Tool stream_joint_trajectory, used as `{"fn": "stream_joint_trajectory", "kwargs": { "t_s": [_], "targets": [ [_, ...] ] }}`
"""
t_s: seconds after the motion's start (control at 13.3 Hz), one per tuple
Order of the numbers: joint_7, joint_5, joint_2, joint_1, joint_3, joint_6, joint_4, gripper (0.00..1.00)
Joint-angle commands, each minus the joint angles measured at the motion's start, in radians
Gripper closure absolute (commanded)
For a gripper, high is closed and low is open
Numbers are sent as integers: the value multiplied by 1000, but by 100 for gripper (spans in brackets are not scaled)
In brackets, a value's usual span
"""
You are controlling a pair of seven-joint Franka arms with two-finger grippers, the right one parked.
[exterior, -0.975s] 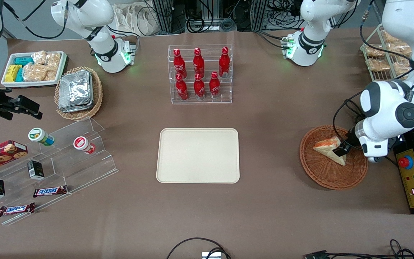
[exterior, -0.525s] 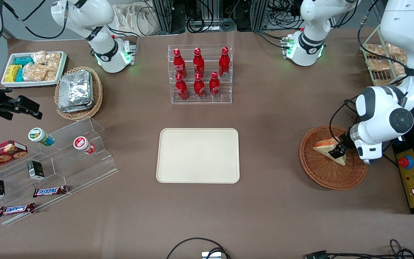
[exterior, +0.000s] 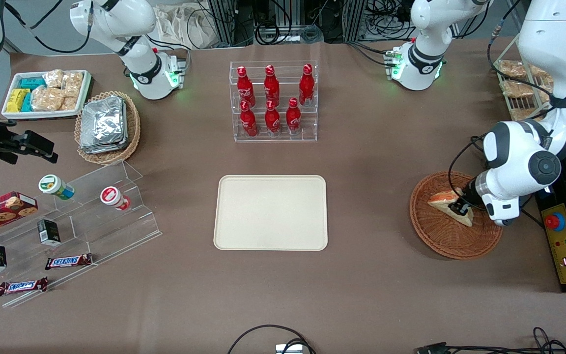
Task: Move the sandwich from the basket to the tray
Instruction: 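Lift the sandwich and carry it with the left gripper to the tray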
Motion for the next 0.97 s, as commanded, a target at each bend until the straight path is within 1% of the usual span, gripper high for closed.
{"fn": "stream_joint_trajectory", "kwargs": {
  "t_s": [0.0,0.07,0.3,0.45,0.67,0.9],
  "targets": [
    [-6,2,-13,-6,-7,-27,43,100],
    [0,5,-28,-6,-16,-82,72,100],
    [55,10,-30,-14,-104,-355,244,100],
    [67,10,-16,-47,-171,-454,354,100],
    [76,19,20,-202,-182,-483,459,100],
    [82,77,147,-381,-182,-479,563,96]
  ]
}}
